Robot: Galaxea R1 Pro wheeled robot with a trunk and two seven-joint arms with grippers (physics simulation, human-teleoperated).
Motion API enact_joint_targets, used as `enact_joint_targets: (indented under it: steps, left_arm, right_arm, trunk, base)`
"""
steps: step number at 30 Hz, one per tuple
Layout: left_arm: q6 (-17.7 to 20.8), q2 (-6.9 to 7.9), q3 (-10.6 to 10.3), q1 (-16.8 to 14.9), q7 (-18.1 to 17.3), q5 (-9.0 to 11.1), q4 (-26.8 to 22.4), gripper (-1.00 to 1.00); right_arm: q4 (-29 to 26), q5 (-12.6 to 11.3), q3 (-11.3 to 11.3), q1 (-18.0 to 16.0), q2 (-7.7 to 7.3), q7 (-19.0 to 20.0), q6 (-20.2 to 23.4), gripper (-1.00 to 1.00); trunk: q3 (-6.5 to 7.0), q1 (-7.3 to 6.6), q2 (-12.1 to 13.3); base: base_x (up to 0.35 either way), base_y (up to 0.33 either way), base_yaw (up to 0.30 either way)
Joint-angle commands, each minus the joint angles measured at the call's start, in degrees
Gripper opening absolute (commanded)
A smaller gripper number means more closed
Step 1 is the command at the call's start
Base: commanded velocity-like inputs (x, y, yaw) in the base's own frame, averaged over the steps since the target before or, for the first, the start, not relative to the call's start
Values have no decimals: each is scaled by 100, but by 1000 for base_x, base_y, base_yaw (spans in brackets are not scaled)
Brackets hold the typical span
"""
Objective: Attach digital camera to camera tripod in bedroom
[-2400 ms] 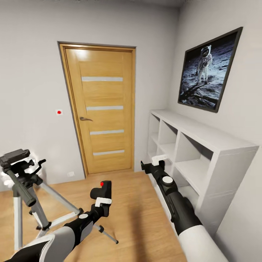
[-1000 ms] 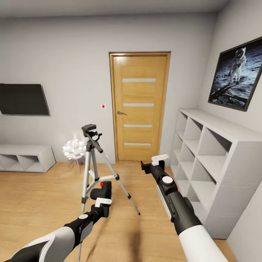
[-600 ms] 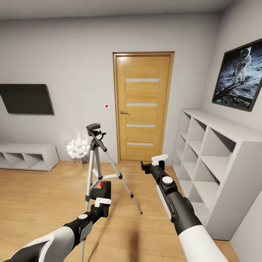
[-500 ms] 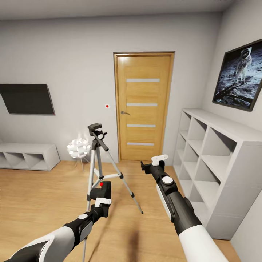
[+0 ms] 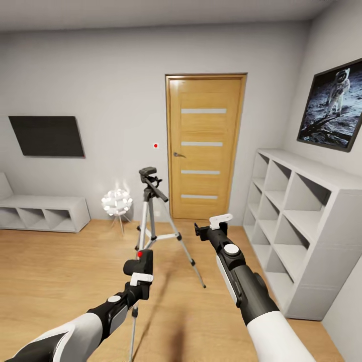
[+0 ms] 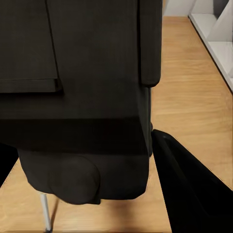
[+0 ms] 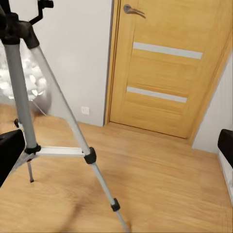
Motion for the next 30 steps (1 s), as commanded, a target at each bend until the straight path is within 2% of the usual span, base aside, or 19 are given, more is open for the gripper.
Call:
enact_joint_targets:
  steps: [1,14,30]
  left_arm:
    - [-13,1,50,0,-16,-57,-2,-100]
    - [-13,17,55,0,-16,-57,-19,-100]
    - [-13,19,55,0,-16,-57,-23,-100]
  right_arm:
    - [-7,57,6,-1,1,-11,39,100]
    - [-6,57,6,-1,16,-12,39,100]
    - [-6,57,6,-1,19,-19,39,100]
  trunk:
    - [-3,1,-4]
    - [-10,1,-4]
    - [-82,1,-4]
  base:
    - [-68,302,0]
    - [25,315,24]
    - [190,317,238]
